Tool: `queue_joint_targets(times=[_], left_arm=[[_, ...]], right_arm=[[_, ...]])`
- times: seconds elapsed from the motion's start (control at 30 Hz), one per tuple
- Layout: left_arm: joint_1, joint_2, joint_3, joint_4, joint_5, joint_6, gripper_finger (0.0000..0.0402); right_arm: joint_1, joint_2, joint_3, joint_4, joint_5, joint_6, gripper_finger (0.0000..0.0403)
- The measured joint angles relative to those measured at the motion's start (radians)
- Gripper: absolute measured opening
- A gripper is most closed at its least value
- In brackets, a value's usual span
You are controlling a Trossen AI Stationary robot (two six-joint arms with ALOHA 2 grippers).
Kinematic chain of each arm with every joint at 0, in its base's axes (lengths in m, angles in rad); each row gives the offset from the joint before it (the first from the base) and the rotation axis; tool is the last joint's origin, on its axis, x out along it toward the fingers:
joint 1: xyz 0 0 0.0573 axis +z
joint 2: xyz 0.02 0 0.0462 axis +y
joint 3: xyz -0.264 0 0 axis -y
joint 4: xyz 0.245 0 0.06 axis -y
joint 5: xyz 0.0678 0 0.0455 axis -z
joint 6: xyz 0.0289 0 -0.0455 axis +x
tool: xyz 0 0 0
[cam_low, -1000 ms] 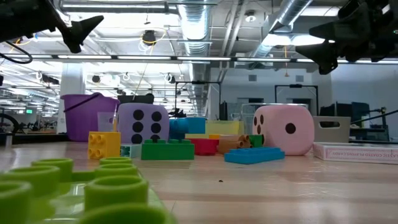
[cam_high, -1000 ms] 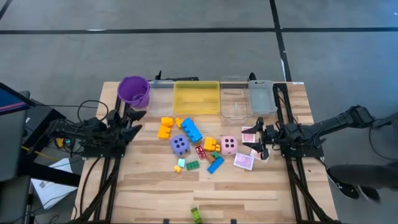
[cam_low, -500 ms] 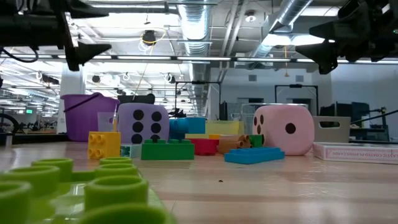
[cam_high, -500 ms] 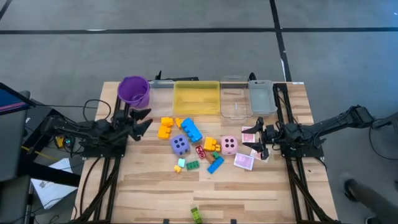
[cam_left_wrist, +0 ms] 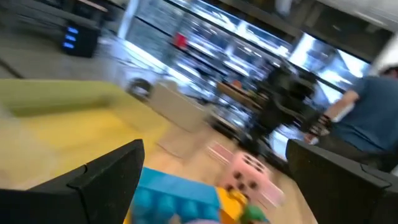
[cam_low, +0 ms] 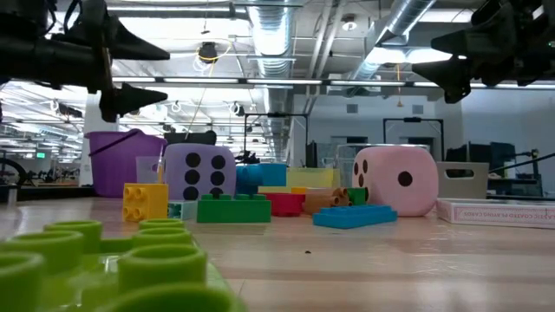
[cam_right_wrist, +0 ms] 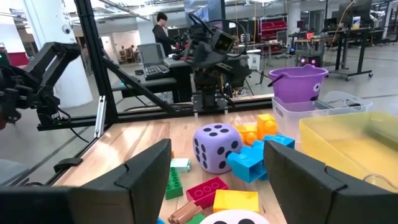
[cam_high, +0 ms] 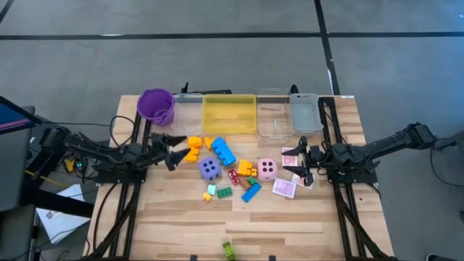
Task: Pick & Place Toys
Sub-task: Put the large blue game piece into the white transparent bin
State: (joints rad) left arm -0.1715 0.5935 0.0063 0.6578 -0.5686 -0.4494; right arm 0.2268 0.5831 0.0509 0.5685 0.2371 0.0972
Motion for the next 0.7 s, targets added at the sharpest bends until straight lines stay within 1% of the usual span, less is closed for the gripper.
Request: queue_joint_targets(times=[0.07, 0.2, 0.47, 0.63, 0.7], left_arm=[[-0.001, 0.043, 0.001, 0.025, 0.023, 0.022, 0.0383], [-0.001, 0.149, 0.029, 0.015, 0.018, 0.11, 0.0383], [-0.001, 0.399, 0.142, 0.014, 0.007, 0.325, 0.0383], [0.005, 0.504, 0.236, 0.008, -0.009, 0.545, 0.0383], [0.019, 0.526, 0.298, -0.047, -0.008, 0.608, 0.0383]], right_arm=[[-0.001, 0.0, 0.0, 0.001, 0.0, 0.0, 0.0249], [-0.001, 0.0, 0.0, 0.001, 0.0, 0.0, 0.0249], [-0.001, 0.0, 0.0, 0.0, 0.0, 0.015, 0.0249], [-0.001, 0.0, 0.0, 0.0, 0.0, 0.034, 0.0249], [-0.001, 0.0, 0.0, 0.0, 0.0, 0.034, 0.0249]])
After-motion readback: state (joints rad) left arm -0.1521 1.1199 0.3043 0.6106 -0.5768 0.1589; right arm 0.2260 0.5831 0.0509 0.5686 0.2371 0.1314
